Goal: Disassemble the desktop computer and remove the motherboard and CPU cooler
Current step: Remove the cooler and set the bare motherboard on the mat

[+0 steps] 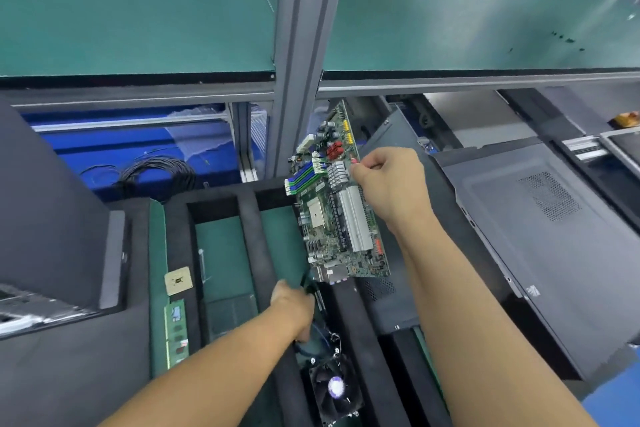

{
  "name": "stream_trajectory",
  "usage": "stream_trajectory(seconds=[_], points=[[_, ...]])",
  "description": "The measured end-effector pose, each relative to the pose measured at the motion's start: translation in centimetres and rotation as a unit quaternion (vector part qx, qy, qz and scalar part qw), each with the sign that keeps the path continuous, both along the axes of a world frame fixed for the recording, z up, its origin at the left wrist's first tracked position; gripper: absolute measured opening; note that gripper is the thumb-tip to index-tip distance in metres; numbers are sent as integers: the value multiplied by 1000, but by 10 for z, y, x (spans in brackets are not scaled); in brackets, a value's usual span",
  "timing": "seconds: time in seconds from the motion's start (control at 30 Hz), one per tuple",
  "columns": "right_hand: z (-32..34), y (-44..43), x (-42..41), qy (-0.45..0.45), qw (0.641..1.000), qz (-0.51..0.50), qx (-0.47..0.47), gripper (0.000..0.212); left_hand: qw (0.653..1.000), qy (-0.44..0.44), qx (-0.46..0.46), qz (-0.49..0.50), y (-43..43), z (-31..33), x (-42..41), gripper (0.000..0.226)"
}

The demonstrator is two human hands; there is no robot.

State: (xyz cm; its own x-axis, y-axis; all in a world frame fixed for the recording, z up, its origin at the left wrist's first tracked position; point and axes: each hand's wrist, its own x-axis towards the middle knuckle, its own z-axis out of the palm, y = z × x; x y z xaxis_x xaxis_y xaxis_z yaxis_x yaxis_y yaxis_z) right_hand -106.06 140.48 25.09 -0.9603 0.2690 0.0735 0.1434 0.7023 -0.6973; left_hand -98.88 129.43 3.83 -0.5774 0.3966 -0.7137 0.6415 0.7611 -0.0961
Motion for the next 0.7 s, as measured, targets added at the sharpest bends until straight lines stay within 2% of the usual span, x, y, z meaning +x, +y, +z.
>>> stream_trajectory(seconds=[0.37,0.7], points=[[-37,-28,7,-78,997,-8,27,25,997,27,-10,-74,-2,-1,46,43],[-51,-18,23,-94,995,-24,2,26,999,7,12,-52,6,7,59,33]])
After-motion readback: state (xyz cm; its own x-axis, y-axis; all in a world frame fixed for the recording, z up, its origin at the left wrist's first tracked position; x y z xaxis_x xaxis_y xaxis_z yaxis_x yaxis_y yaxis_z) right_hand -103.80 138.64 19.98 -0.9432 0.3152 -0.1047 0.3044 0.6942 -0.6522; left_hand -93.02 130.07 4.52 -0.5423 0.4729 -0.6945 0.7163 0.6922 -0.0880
